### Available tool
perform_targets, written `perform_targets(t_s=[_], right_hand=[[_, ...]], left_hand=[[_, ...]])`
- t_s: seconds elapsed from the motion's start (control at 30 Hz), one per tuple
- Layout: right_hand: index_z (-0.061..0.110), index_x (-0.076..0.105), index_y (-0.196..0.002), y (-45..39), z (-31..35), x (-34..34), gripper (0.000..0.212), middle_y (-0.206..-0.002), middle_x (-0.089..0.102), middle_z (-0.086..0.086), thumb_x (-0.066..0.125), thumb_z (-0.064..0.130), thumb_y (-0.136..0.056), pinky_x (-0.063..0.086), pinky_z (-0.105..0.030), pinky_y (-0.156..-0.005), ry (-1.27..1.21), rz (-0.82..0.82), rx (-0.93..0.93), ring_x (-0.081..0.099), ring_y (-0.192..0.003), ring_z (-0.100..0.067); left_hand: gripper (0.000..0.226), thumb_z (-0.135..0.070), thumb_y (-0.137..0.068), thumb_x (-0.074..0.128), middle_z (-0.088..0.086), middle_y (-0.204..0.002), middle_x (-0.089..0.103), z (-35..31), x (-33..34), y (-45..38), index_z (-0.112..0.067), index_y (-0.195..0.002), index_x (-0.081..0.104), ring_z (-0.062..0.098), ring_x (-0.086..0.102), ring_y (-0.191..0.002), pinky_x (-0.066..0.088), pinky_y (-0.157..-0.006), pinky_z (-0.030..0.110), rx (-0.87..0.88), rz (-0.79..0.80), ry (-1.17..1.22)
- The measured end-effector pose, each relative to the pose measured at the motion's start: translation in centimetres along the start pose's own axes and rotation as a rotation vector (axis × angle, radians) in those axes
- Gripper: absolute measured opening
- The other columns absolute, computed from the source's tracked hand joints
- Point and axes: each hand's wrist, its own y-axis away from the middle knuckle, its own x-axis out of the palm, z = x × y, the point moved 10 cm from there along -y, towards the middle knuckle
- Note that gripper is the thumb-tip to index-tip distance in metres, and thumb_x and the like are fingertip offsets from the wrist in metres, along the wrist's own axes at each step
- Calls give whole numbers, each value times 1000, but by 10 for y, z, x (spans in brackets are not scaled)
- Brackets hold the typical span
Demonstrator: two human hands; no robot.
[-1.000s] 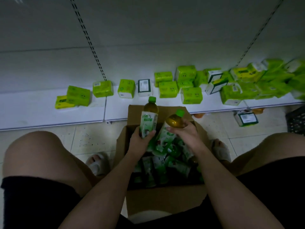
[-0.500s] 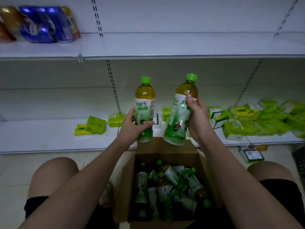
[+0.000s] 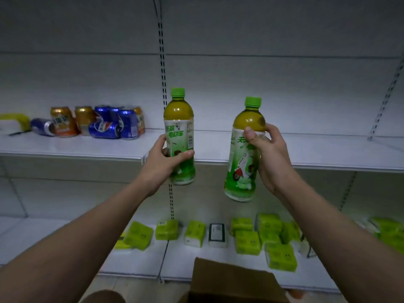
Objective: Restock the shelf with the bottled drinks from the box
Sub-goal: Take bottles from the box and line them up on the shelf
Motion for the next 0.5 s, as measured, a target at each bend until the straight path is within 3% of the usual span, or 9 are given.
perform_targets(t_s=[0.2, 0.37, 0.5], right_hand=[[28, 44, -120, -49, 25, 34, 47, -105, 65, 6, 72, 24, -83, 54, -41, -90, 71, 6, -43, 66, -97, -17], [34, 38, -119, -81, 12, 56, 51, -104, 60, 11, 73, 25, -83, 49, -40, -91, 148, 19, -51, 62, -96, -12], [35, 35, -121, -104, -4, 63, 52, -118, 58, 3, 72, 27, -84, 47, -44, -97, 199, 29, -44, 60, -106, -19]], left_hand=[[74, -23, -77, 76, -5, -112, 60, -44, -11, -41, -23, -139, 36, 8, 60, -94, 48, -86, 31, 44, -1, -78], [79, -16, -74, 79, -4, -112, 55, -27, -10, -70, -22, -139, 35, 15, 55, -103, 47, -86, 31, 9, -32, -116], [79, -13, -72, 81, -6, -111, 54, -9, -7, -86, -21, -137, 36, 13, 53, -101, 46, -84, 28, 7, -18, -171]])
